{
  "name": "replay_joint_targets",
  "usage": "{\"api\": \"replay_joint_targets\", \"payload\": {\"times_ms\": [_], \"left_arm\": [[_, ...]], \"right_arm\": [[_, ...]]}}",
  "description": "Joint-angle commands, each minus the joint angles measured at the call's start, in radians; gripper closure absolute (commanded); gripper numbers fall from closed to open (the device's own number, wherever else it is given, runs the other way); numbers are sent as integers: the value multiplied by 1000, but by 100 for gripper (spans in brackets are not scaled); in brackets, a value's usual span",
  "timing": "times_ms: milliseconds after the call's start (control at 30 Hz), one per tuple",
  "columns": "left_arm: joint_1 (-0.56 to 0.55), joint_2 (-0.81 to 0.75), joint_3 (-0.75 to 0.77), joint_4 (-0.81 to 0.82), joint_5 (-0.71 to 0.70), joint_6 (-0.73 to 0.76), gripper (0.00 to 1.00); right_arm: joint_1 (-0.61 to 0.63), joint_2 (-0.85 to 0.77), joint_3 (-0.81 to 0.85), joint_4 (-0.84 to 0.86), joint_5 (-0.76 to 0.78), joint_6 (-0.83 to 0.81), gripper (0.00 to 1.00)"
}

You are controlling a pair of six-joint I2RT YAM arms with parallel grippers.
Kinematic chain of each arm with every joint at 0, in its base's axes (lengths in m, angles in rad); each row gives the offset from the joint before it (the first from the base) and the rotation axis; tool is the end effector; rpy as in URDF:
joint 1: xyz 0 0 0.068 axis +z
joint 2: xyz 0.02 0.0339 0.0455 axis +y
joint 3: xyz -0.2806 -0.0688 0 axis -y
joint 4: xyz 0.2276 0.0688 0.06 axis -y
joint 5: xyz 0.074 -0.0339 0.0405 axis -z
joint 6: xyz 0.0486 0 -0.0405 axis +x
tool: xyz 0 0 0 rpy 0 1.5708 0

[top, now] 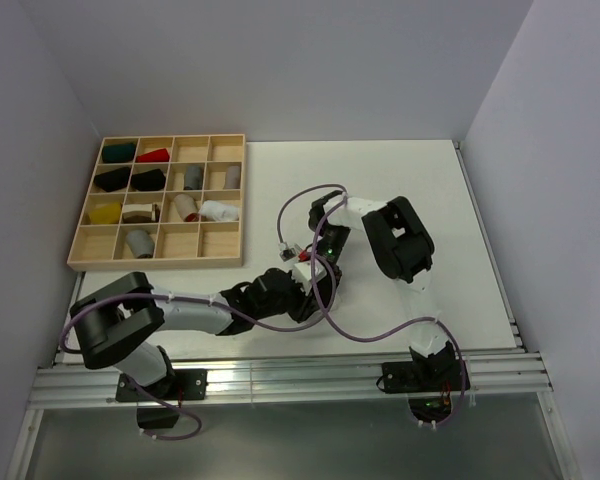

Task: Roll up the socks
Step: Roll the sock at the center of the board.

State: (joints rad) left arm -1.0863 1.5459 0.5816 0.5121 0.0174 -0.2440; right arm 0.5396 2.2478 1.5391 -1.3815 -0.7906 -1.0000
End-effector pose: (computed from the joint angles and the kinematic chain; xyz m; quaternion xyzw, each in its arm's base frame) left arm 0.1401 -0.2679 0.1876 0.3507 0.7716 -0.3333 0.4129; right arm 0.2859 0.2115 0.1357 0.5498 -0.7093 -0.4164 0.1458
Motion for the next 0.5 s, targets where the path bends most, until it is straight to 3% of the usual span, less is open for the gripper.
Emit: {"api": "replay_joint_targets", "payload": {"times_ms": [0,467], "left_arm": [[3,26,46,28,99,40,64],[75,101,41,13,174,55,68]], "right_arm": [[-12,24,26,19,41,-17,77],[-16,22,23,27,45,-8,78]]}}
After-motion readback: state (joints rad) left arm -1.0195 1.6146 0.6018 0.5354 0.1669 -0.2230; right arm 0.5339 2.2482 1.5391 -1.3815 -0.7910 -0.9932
